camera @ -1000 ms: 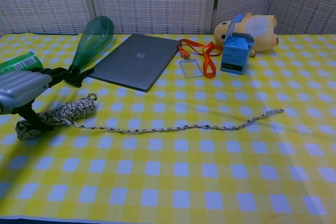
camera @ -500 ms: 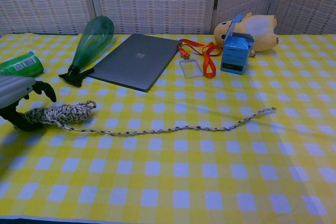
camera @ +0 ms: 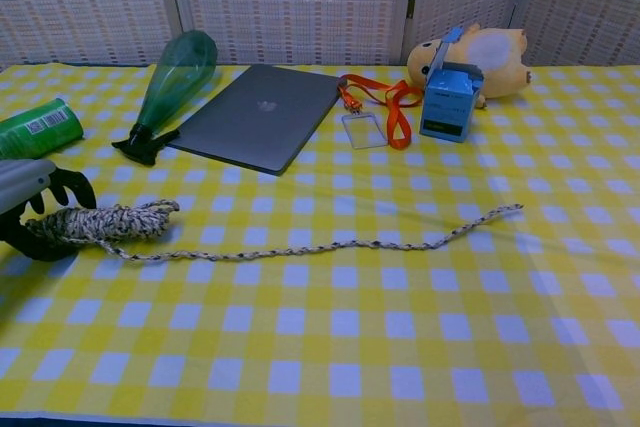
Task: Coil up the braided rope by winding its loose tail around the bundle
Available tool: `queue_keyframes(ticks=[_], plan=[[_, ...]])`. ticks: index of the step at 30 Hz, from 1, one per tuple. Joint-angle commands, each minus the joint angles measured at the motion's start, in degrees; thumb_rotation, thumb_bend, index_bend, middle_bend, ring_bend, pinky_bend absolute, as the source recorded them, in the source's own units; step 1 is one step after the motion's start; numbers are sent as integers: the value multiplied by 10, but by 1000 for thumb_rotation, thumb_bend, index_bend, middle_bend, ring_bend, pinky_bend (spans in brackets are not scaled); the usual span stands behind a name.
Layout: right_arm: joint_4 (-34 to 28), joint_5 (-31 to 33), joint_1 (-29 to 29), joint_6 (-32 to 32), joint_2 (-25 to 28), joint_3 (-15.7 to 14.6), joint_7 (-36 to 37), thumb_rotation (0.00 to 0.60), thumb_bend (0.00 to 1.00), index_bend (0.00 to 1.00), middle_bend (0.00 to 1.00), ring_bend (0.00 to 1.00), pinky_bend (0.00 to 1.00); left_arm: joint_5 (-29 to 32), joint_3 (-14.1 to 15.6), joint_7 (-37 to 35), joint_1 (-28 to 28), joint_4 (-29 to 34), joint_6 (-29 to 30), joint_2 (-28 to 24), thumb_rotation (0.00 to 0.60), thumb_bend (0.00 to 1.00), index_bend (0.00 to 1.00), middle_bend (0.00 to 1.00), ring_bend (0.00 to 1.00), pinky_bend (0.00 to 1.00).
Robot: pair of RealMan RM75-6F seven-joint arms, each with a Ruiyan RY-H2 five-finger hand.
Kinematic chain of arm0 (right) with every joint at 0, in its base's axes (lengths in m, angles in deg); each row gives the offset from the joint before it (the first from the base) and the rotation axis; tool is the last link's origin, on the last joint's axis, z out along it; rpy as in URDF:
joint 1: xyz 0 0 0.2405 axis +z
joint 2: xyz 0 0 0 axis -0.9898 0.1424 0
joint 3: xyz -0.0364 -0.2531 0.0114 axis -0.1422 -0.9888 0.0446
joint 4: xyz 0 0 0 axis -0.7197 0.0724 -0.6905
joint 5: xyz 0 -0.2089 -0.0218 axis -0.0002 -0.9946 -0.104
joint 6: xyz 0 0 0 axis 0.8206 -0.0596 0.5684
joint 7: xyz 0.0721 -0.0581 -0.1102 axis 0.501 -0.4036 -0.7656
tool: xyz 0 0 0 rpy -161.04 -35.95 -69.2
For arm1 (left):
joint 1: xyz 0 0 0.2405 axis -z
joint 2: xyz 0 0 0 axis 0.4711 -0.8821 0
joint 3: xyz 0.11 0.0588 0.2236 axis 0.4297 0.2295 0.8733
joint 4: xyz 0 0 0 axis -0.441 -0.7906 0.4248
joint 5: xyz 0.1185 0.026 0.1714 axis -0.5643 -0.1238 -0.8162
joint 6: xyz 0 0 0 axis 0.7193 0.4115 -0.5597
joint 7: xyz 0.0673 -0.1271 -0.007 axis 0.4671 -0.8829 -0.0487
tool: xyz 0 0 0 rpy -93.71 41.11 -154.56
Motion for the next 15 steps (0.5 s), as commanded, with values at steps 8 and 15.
queue_keyframes(ticks=[8,15], plan=[[1,6,0,7,-1,-2,3,600,400,0,0,82,0,-30,-3,-52,-4,-17,-1,8,600,384,532,464,440,513],[0,7,-1,9,-1,-4,1,600,400,0,0,83,0,-58,-15,-140,-3,-28,-1,17,600,599,753,643,588,697]])
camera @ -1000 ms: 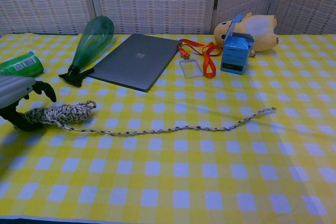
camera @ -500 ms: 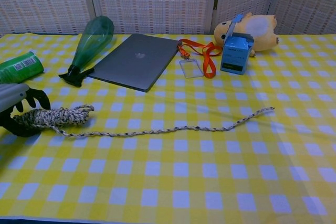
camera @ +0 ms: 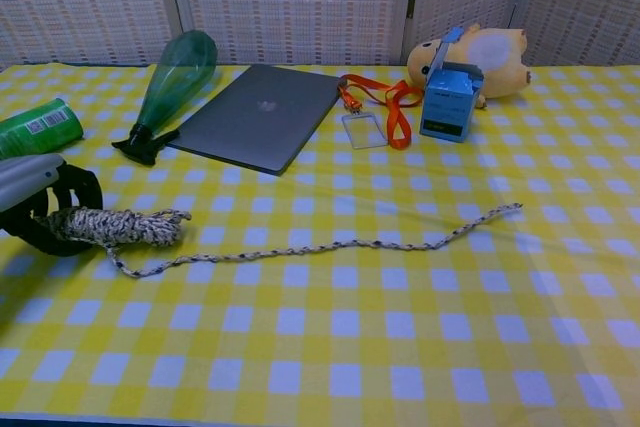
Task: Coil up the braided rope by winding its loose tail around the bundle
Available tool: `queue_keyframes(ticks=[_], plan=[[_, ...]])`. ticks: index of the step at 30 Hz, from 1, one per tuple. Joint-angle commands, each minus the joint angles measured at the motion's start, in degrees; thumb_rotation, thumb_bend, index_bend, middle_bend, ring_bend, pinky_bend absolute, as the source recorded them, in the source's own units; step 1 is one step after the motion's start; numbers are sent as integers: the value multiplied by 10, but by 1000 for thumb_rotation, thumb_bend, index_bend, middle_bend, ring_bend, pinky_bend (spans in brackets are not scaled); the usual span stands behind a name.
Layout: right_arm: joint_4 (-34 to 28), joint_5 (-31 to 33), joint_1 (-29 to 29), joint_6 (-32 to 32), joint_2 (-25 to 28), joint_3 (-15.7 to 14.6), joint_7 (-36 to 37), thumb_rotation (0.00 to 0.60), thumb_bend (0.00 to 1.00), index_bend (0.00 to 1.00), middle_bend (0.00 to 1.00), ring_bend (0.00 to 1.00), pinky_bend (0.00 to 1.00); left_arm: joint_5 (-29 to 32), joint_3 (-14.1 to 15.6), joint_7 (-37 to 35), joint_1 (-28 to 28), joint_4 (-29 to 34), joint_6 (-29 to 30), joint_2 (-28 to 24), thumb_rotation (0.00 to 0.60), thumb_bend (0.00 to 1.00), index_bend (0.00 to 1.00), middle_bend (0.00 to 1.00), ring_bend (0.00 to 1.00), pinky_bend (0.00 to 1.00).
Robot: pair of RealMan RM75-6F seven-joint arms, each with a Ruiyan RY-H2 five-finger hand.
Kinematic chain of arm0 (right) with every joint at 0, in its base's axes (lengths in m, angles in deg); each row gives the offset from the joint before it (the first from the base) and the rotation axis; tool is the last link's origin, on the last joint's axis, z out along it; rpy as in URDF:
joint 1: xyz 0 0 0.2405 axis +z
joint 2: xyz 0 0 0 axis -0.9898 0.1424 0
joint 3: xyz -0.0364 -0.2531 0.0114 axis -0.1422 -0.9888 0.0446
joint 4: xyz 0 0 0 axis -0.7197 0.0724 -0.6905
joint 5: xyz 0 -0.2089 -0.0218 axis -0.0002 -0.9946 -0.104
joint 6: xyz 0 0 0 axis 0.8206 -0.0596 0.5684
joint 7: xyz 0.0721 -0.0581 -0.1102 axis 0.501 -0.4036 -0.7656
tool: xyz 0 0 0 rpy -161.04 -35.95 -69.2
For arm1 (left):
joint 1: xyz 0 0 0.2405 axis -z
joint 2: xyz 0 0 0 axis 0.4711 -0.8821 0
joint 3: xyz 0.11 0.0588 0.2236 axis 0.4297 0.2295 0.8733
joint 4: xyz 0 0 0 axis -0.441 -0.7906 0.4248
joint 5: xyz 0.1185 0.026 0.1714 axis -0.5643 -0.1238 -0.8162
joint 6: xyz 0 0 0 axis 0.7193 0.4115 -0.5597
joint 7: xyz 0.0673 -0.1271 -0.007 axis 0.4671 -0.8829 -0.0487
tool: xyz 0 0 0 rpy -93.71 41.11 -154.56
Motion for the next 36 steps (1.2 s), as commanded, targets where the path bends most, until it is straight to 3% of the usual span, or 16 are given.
queue_keyframes(ticks=[1,10,12,16,24,36], plan=[[-1,1,1,3,1,-1,-1,600,400,0,0,84,0,-19,-10,-64,2,-7,-5,3,600,622,770,663,606,716],[-22,-38,33,52,11,-15,2,600,400,7,2,101,29,-51,-28,-168,0,13,8,-9,600,671,822,728,672,781],[-29,-48,49,73,10,-17,2,600,400,48,11,111,45,-58,-29,-190,0,26,7,-14,600,674,826,732,676,789],[-37,-64,83,111,-3,-13,-4,600,400,239,64,146,93,-78,-28,-222,3,45,11,-24,600,677,829,735,680,794],[-9,-51,164,214,-74,-1,-35,600,400,342,102,186,118,-98,-26,-228,6,76,22,-32,600,679,829,735,680,794],[109,-6,250,319,-213,6,-59,600,399,398,134,202,121,-94,-23,-226,7,84,18,-34,600,679,829,735,680,794]])
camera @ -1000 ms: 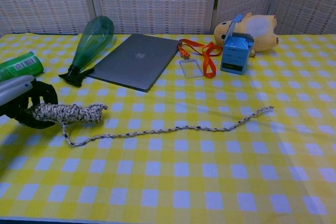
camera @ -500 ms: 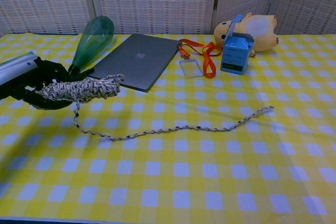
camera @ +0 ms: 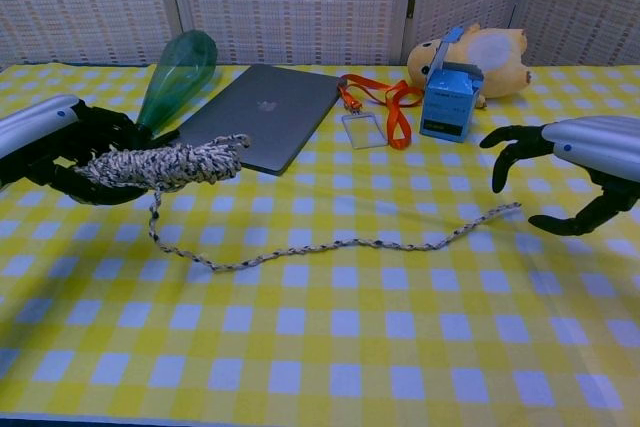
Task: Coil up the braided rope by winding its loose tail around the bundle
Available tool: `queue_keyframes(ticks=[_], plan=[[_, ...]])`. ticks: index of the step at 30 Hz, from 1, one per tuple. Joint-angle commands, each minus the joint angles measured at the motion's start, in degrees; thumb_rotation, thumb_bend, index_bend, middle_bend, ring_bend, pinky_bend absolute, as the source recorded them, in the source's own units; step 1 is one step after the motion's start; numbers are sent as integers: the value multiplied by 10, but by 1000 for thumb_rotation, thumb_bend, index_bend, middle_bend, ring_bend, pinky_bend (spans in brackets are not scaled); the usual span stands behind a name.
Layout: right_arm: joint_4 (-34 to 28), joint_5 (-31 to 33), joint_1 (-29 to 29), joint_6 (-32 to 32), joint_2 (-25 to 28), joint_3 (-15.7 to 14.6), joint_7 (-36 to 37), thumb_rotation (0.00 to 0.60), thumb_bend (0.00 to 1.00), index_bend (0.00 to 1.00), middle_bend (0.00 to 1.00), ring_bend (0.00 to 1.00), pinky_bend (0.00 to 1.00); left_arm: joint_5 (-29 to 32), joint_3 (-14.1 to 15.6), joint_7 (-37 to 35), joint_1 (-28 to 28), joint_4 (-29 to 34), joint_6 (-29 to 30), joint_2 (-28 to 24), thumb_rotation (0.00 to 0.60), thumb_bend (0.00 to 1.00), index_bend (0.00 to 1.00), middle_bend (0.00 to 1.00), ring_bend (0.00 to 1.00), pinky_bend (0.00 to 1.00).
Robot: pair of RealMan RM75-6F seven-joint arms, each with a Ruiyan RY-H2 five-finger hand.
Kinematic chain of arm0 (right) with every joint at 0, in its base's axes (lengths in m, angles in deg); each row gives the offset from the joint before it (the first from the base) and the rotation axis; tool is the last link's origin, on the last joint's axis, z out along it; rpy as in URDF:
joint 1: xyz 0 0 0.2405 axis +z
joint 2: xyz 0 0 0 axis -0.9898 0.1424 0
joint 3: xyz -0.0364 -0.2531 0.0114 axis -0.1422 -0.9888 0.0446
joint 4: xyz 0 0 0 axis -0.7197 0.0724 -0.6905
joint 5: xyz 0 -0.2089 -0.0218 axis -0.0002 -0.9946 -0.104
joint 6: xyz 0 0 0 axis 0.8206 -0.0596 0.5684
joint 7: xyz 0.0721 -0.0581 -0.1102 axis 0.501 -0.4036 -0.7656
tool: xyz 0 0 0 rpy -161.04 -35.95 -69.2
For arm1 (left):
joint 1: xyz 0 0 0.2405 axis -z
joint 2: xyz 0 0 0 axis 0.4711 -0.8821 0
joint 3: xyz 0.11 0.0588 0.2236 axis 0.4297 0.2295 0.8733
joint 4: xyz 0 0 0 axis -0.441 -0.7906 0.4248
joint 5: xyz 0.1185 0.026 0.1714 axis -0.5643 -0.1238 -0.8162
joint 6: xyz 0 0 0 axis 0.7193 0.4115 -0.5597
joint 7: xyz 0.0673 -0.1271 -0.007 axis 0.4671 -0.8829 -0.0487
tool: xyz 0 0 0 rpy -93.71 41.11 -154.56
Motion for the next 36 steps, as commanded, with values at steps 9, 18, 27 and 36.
queue_keyframes(ticks=[9,18,27,36], plan=[[91,20,54,40,-95,3,7,600,403,450,162,220,122,4,2,-1,-1,0,-1,-2,600,679,829,735,679,794],[116,28,71,50,-123,-8,-13,600,405,472,173,227,122,6,2,-6,-4,0,1,-4,600,678,829,735,679,794],[136,40,78,48,-141,-10,-15,600,403,498,184,241,121,7,3,-9,-4,-2,0,-4,600,679,829,735,679,794],[144,50,85,50,-148,-11,-17,600,430,518,195,245,122,8,2,-13,-5,-5,0,-5,600,679,829,735,679,794]])
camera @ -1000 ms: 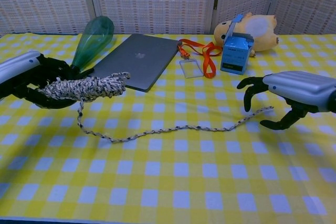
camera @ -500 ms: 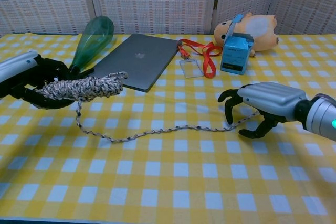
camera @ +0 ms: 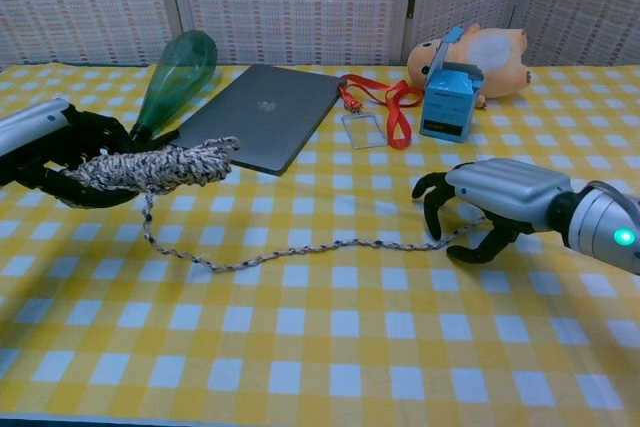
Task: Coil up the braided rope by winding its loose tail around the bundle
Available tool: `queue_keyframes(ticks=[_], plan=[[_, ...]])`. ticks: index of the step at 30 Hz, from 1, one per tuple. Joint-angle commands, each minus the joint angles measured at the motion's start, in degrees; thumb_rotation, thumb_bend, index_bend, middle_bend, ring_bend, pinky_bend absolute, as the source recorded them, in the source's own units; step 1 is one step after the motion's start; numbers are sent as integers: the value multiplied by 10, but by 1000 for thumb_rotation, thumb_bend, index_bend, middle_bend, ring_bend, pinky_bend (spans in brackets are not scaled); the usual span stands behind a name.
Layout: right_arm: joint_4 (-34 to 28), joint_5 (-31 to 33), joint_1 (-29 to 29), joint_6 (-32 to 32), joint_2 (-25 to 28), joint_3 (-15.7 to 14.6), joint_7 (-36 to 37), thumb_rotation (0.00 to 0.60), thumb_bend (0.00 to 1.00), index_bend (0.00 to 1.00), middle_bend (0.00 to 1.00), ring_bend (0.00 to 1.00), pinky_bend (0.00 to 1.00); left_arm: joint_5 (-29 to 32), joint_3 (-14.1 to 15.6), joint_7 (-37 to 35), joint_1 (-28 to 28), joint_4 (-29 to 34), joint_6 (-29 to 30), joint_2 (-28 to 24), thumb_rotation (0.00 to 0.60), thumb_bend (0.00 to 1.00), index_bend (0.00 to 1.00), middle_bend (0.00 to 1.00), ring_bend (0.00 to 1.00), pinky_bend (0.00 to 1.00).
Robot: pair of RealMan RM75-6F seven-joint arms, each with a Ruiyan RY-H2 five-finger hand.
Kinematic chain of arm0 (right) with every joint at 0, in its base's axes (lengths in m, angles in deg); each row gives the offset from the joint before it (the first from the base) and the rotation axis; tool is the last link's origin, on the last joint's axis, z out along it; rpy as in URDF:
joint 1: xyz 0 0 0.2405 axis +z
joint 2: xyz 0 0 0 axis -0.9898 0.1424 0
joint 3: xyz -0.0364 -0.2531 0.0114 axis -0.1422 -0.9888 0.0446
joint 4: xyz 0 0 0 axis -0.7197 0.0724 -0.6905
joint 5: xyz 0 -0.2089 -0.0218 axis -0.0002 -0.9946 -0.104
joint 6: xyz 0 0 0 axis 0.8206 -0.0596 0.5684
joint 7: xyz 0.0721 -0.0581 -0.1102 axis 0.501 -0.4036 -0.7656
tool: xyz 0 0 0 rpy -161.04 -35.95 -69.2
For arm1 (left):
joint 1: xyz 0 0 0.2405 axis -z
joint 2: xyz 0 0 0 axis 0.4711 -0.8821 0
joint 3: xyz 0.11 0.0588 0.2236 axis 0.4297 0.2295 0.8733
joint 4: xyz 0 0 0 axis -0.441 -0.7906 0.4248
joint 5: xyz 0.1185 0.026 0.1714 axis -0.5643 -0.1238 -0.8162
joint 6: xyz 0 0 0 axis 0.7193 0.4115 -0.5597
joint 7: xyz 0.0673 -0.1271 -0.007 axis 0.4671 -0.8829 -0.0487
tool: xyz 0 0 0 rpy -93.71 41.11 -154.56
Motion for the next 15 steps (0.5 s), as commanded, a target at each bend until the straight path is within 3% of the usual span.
queue_keyframes(ticks=[1,15], plan=[[1,2,1,1,-1,-1,0,600,439,523,199,246,122,1,0,-1,0,-1,0,0,600,678,829,735,679,794],[12,14,8,3,-14,-6,-13,600,470,568,225,257,121,0,1,-10,-2,-9,1,2,600,679,834,735,679,794]])
